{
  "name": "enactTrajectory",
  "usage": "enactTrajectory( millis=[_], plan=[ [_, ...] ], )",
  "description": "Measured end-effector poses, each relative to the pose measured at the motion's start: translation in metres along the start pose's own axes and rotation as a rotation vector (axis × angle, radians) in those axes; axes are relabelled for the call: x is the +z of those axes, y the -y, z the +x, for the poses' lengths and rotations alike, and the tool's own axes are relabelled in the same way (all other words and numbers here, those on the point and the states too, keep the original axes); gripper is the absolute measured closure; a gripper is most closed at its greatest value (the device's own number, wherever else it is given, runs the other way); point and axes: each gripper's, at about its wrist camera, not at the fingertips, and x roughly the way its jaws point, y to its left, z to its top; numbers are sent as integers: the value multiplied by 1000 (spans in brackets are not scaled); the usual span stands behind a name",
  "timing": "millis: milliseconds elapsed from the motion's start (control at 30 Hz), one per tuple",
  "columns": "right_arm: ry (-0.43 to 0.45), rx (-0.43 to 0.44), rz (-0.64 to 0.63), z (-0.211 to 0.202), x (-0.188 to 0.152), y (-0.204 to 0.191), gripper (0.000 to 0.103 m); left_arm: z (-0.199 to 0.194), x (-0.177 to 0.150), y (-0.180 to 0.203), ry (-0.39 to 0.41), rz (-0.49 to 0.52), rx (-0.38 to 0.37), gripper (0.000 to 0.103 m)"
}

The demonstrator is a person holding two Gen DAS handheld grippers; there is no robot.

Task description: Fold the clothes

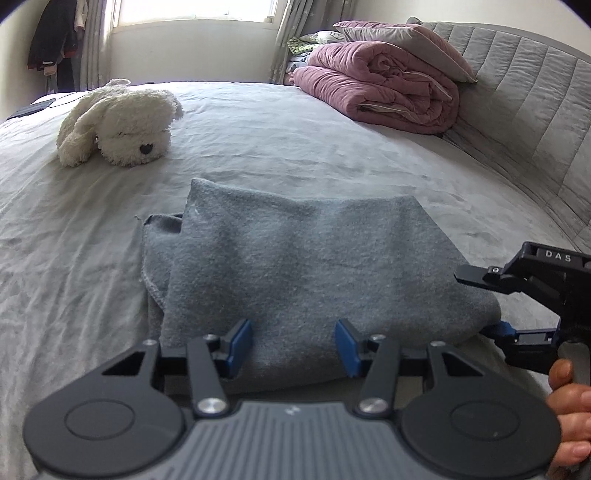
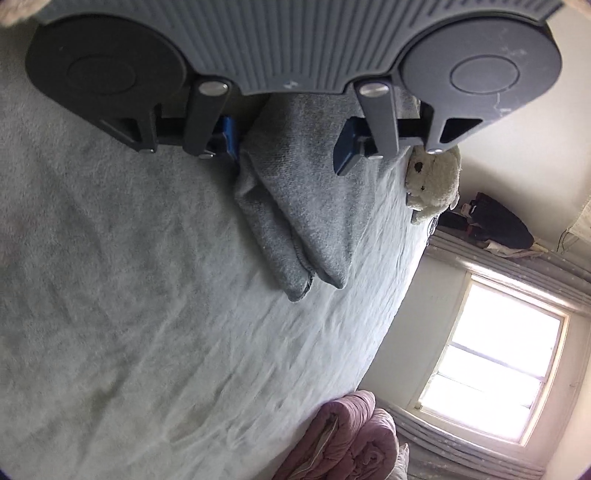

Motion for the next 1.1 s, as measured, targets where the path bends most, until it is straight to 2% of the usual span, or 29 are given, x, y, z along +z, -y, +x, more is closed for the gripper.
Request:
enactTrajectory(
  millis=[33, 100, 167, 267, 433, 533, 667, 733, 1033, 1100],
  plan=[
    [4, -9, -11, 2, -1, -2, 47, 0, 0, 0, 0, -2, -1, 51],
    [11, -30, -31, 5, -3, -4, 56, 0, 0, 1, 0, 6, 5, 51],
    [20, -43, -54, 7, -5, -7, 70, 0, -1, 3, 0, 19, 13, 51],
    [52, -47, -117, 3, -10, -16, 80, 1, 0, 3, -3, 22, 18, 51],
    [112, -36, -283, -7, -18, -42, 81, 1, 0, 4, -7, 25, 25, 51],
    [119, -34, -297, -8, -19, -41, 81, 1, 0, 6, -6, 34, 31, 51],
    [80, -17, -187, 0, -11, -28, 78, -5, 4, 12, 30, 44, -20, 51],
    [68, -17, -148, 1, -10, -23, 77, -5, 5, 21, 46, 71, -20, 51],
    [31, -26, -56, 5, -14, -9, 74, 14, -8, 43, 47, 185, 67, 50],
    [34, -20, -59, 4, -15, -10, 74, 15, -8, 42, 45, 178, 66, 50]
  ],
)
